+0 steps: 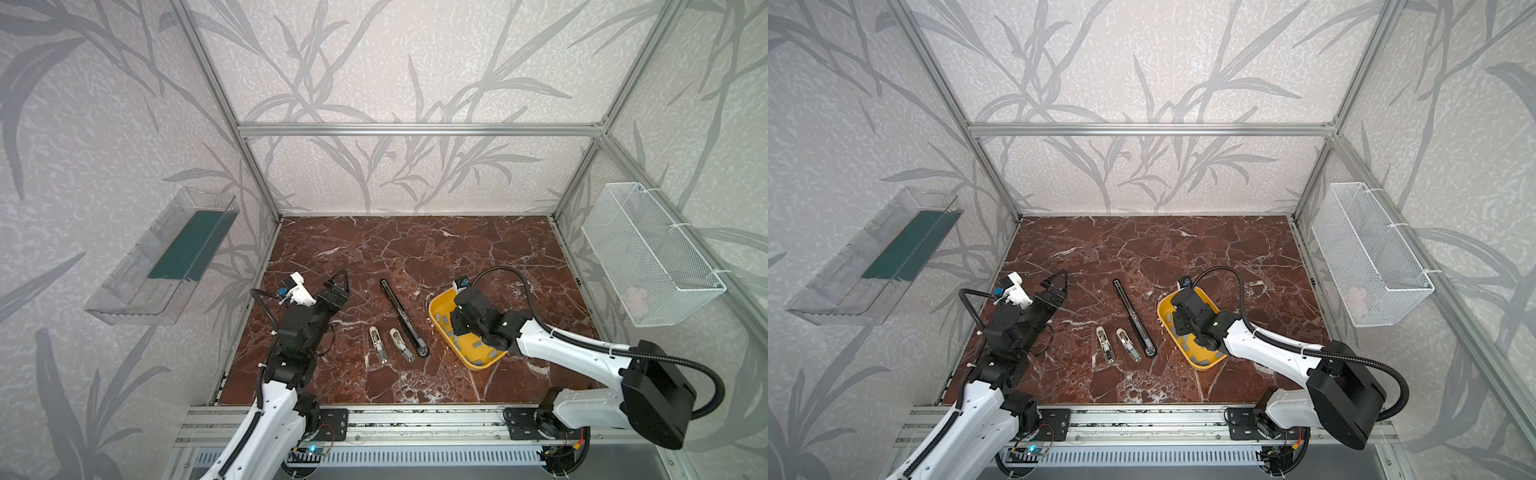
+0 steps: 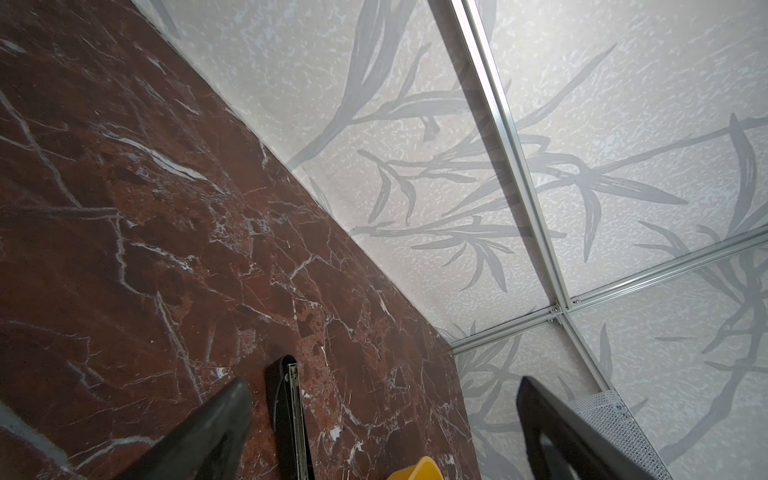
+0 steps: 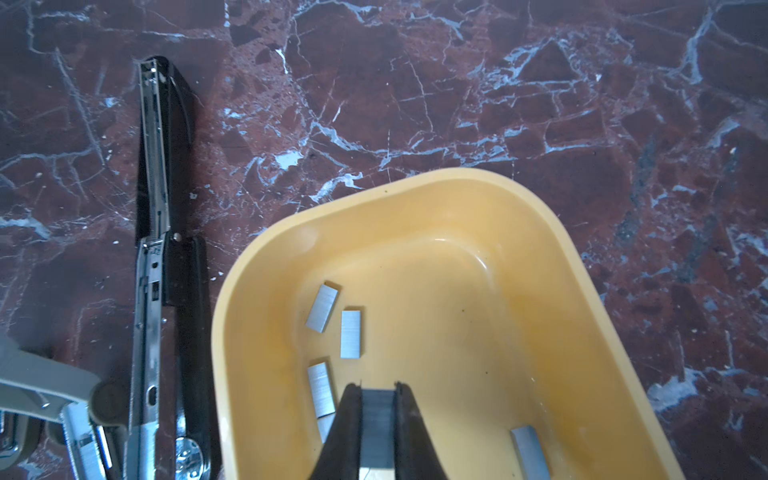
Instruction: Load the staples into the stapler
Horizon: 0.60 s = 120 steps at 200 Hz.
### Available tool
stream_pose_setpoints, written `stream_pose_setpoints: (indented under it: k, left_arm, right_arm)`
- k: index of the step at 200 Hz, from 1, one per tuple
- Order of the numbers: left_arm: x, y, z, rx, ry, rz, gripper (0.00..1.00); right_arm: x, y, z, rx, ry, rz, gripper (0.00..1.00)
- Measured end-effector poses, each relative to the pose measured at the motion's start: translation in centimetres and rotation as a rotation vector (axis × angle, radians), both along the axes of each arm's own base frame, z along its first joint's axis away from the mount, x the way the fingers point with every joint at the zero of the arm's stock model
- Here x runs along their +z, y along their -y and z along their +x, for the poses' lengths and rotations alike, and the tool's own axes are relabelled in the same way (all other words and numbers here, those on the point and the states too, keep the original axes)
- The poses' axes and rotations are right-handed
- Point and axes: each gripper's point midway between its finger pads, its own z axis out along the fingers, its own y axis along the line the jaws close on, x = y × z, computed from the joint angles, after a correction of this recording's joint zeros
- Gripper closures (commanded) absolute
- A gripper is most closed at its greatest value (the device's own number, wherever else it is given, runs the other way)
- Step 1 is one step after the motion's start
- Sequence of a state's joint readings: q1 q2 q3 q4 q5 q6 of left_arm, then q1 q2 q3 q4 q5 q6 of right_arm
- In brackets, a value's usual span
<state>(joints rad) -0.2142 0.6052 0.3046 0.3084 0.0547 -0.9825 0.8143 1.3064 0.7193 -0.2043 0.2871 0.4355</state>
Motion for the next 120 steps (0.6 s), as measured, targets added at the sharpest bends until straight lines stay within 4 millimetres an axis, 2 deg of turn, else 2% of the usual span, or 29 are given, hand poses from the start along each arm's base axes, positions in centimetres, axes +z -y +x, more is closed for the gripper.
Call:
stream_pose_setpoints:
  k: [41,62,75,100,107,120]
  left_arm:
    - [1.1,-0.5,-1.3,0.009,0.082,0.037,0.01]
    - [0.6,-1.7,-2.0,0.069,0.124,0.113,0.01]
    - [-1.7,-3.0,-2.2,0.136,0.102,0.149,0.01]
    - [-8.5,-6.3,-2.5,0.270,-0.068,0.201,0.01]
    - [-9.6,-6.9,-2.7,0.294,-0.111,0.216,0.01]
    - [-10.1,-7.8,-2.7,0.324,-0.150,0.238,0.01]
  right_arm:
    - [1.1,-3.4,-2.2,0.123,0.033,0.013,0.88]
    - [3.3,-7.2,-3.9,0.223,0.081,0.026,0.88]
    - [4.9,-10.0,-5.1,0.286,0.110,0.054,0.88]
    - [6.3,-14.7,-7.2,0.379,0.139,0.092,0.88]
    - [6.1,-15.7,-7.6,0.397,0.139,0.095,0.88]
    - [5.3,-17.1,-8.3,0.422,0.131,0.095,0.88]
